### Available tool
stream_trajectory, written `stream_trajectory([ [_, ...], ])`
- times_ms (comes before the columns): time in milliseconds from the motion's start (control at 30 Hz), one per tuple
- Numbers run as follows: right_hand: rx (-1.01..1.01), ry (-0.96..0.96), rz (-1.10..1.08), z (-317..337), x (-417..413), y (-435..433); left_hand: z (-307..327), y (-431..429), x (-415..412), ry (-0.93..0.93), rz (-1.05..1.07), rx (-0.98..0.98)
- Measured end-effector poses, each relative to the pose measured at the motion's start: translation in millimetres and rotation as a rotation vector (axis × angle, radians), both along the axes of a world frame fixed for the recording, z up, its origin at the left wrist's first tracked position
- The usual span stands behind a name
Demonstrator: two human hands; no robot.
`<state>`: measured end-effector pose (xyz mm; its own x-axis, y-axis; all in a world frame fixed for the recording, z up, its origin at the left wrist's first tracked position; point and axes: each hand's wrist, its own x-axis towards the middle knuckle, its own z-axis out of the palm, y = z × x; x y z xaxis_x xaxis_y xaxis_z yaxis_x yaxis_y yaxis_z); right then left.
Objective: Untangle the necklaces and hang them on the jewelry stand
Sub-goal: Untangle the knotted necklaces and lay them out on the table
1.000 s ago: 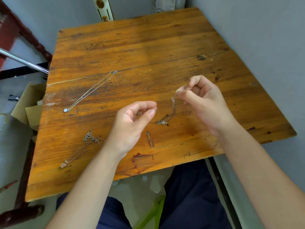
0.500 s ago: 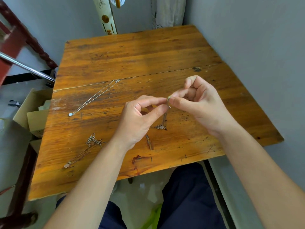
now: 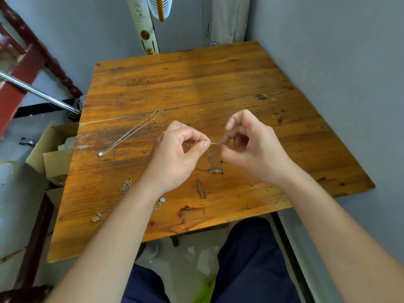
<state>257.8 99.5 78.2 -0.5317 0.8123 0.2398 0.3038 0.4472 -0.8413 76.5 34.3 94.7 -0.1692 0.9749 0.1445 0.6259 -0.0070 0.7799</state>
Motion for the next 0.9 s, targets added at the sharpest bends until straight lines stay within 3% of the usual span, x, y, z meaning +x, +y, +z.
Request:
stream_trajectory([
  [233, 0.207, -0.235, 0.002, 2, -10, 4, 8, 0, -8, 0.272, -0.058, -0.037],
  [300, 0.022, -0.206, 0.061, 4, -9, 6, 7, 1, -9, 0.332, -0.081, -0.042],
  [367, -0.291, -0.132, 0.137, 4, -9, 8, 7, 1, -11, 0.356, -0.103, -0.047],
  [500, -0.744, 0.265, 0.165, -7, -4, 14, 8, 2, -23, 0.250, -0.055, -0.078],
  [567, -0.842, 0.457, 0.102, -13, 3, 20, 9, 1, -32, 0.033, 0.025, -0.127],
  [600, -0.863, 0.505, 0.076, -17, 6, 22, 9, 0, -36, -0.162, 0.049, -0.143],
  [667, -0.869, 0.510, 0.061, -25, 9, 25, 8, -3, -37, -0.601, 0.025, -0.164],
  [733, -0.861, 0.473, 0.079, -32, 8, 24, 7, -3, -34, -0.918, -0.030, -0.159],
  [900, -0.898, 0.590, 0.059, -45, 4, 21, 1, 0, -28, -1.326, -0.024, -0.141],
])
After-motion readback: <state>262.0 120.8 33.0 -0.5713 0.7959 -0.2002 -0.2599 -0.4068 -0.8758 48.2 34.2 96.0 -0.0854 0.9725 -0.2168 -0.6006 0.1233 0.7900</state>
